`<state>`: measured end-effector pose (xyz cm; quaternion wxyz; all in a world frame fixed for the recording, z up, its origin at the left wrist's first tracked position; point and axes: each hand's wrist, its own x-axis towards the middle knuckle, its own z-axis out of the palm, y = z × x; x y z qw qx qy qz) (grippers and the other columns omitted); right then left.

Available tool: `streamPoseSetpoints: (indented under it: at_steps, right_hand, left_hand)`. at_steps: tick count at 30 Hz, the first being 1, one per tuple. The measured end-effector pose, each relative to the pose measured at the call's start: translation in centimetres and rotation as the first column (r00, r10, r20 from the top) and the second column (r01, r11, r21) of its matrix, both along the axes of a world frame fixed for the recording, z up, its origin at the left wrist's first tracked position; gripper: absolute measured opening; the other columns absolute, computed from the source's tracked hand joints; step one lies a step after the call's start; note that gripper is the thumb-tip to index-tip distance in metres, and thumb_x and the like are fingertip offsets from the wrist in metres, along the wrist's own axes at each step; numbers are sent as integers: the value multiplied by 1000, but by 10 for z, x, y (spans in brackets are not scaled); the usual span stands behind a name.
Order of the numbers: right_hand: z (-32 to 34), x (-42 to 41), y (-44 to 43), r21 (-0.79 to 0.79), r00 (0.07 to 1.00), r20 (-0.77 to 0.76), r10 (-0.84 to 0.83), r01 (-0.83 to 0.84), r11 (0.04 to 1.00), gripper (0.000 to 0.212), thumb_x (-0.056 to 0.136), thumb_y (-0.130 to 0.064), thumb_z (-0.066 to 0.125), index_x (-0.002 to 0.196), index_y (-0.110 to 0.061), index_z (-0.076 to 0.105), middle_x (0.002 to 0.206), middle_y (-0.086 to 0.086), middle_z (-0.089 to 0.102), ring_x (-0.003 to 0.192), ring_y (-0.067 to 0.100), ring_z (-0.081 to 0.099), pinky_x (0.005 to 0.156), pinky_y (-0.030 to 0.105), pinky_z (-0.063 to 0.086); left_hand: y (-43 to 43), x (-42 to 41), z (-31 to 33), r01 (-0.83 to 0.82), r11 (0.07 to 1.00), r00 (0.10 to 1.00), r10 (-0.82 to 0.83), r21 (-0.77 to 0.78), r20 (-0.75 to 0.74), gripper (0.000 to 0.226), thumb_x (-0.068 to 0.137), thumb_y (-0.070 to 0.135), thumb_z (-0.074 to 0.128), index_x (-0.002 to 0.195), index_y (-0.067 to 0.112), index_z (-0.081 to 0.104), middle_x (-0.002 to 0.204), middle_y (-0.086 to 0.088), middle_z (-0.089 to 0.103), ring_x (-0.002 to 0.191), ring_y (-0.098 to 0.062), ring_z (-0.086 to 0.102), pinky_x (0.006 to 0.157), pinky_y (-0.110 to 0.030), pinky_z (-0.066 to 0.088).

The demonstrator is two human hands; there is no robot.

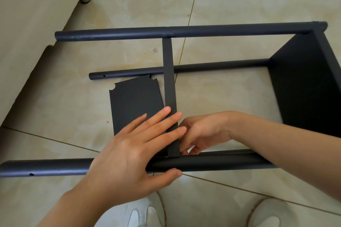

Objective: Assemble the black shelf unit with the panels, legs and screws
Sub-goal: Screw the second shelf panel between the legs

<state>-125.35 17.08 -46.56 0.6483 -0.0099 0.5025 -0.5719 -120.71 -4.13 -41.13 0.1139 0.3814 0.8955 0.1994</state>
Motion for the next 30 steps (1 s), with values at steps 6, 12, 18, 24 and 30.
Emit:
streamPoseSetpoints:
  at_steps: [6,12,18,24,30]
  right_hand:
    - [-1,-1,-2,49,1000,21,-16,15,999,11,75,-9,62,85,-8,66,88,13,58,76,15,59,76,27,46]
    - [1,0,-5,65,999,47,10,-13,998,30,74,-12,60,102,-3,63,101,19,52,73,14,57,77,28,45]
    - [12,0,-2,101,997,-74,32,-24,995,21,77,-13,62,97,-6,66,92,17,57,78,17,59,85,35,43]
    - [33,6,15,131,985,-165,44,-23,991,17,97,-13,55,99,-10,71,94,7,71,88,17,66,86,30,49]
    - [68,20,29,298,913,-396,93,32,954,24,97,-23,58,118,-16,68,108,-1,74,101,11,69,93,27,54]
  left_hand:
    - [0,0,-1,5,1000,1000,-5,3,-3,67,87,61,58,145,30,50,160,14,32,151,-8,22,116,-42,31]
    - [0,0,-2,7,1000,1000,-7,14,-18,66,86,59,59,145,28,52,159,13,34,150,-9,23,114,-42,31]
    - [-2,1,-4,12,1000,998,-11,6,-63,65,88,59,58,144,26,52,159,11,34,151,-10,23,114,-43,38]
    - [-1,1,-6,10,1000,999,-9,9,-52,68,87,58,62,146,26,50,159,11,34,151,-8,21,110,-42,44]
    - [-2,9,-1,-32,999,996,31,-11,-84,67,86,64,51,144,29,52,157,15,37,149,0,20,105,-25,39]
